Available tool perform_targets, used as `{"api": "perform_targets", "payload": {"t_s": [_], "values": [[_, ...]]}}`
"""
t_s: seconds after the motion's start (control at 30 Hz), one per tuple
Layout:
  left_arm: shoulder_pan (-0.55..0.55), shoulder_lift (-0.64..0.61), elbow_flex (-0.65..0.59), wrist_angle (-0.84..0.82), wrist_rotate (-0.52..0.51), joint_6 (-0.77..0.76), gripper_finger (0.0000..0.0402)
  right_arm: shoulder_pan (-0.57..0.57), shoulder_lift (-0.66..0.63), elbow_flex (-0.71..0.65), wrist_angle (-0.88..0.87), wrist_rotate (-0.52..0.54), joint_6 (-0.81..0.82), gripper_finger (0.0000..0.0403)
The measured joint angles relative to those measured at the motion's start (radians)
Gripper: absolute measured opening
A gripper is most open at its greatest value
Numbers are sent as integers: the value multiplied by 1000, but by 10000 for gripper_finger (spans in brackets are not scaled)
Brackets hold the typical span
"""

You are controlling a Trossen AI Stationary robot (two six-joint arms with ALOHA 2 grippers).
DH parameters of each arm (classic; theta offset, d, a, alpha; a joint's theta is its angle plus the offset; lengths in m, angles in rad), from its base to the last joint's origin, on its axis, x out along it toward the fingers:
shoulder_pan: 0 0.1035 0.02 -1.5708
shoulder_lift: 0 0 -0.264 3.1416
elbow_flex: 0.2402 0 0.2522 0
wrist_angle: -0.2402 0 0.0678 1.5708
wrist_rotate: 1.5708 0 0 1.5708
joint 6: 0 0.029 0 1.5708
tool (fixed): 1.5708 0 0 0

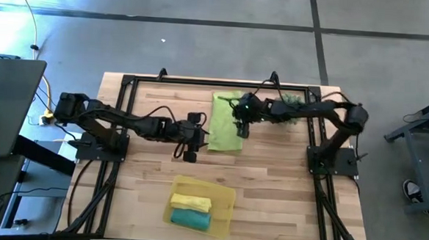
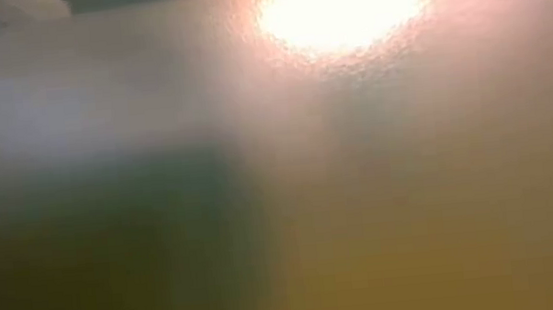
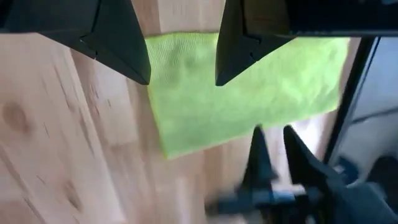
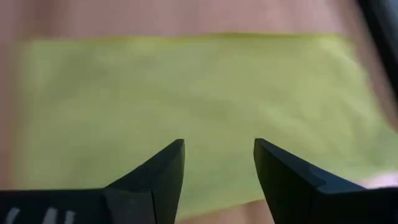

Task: Roll microfiber towels into tight, uniform cylinder then place into a basket
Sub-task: Roll the green towel

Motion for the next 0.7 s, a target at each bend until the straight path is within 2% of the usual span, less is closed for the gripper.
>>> {"api": "perform_targets", "payload": {"t_s": [0.17,0.3,0.43,0.53,0.7], "values": [[62,48,0,7,156,201,170,71,-145,-126,-84,-83,-96,174],[98,122,0,36,183,338,170,119,-250,-251,-37,-81,-126,157],[121,211,-1,88,182,439,170,175,-286,-347,51,-65,-393,145],[121,262,-1,128,168,452,170,215,-271,-380,88,-11,-562,142],[104,324,0,184,161,452,170,251,-229,-382,109,148,-643,142]]}}
